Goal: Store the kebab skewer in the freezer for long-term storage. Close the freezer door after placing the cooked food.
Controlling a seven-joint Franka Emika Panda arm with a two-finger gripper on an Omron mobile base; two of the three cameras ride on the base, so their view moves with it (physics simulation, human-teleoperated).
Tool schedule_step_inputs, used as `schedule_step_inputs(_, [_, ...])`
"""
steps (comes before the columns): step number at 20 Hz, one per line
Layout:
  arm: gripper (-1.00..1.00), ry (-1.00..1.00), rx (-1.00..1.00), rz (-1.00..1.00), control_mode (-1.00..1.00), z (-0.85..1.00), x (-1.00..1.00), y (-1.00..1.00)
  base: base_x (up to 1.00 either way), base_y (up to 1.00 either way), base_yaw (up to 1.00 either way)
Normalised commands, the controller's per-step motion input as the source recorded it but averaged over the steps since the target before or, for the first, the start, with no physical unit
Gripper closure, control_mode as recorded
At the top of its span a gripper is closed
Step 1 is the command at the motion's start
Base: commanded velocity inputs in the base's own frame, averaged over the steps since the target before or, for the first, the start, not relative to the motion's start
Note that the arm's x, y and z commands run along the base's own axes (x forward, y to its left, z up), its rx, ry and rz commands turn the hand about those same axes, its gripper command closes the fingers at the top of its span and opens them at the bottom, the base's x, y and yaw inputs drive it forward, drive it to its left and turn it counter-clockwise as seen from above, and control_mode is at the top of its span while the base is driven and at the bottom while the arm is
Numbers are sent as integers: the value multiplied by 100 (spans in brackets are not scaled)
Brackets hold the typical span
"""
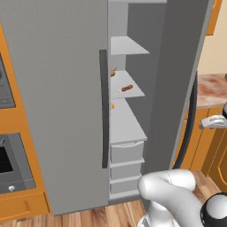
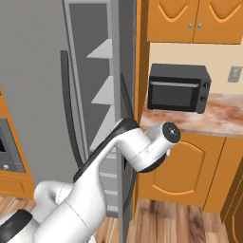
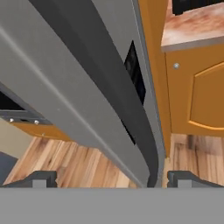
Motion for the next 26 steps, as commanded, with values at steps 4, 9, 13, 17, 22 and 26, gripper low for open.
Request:
schedule_step_inputs(4, [-100,0,0,0,-100,0,37,-8,0,0,0])
schedule_step_inputs(9, [-100,0,0,0,-100,-1,44,-4,0,0,0])
schedule_step_inputs(13, [-100,0,0,1,-100,-8,23,0,0,0,0])
schedule_step_inputs(17, [-100,0,0,5,-100,-11,10,0,0,0,0])
schedule_step_inputs(22, [-100,0,0,10,-100,-13,2,15,0,0,0])
schedule_step_inputs(26, [-100,0,0,13,-100,-14,0,37,0,0,0])
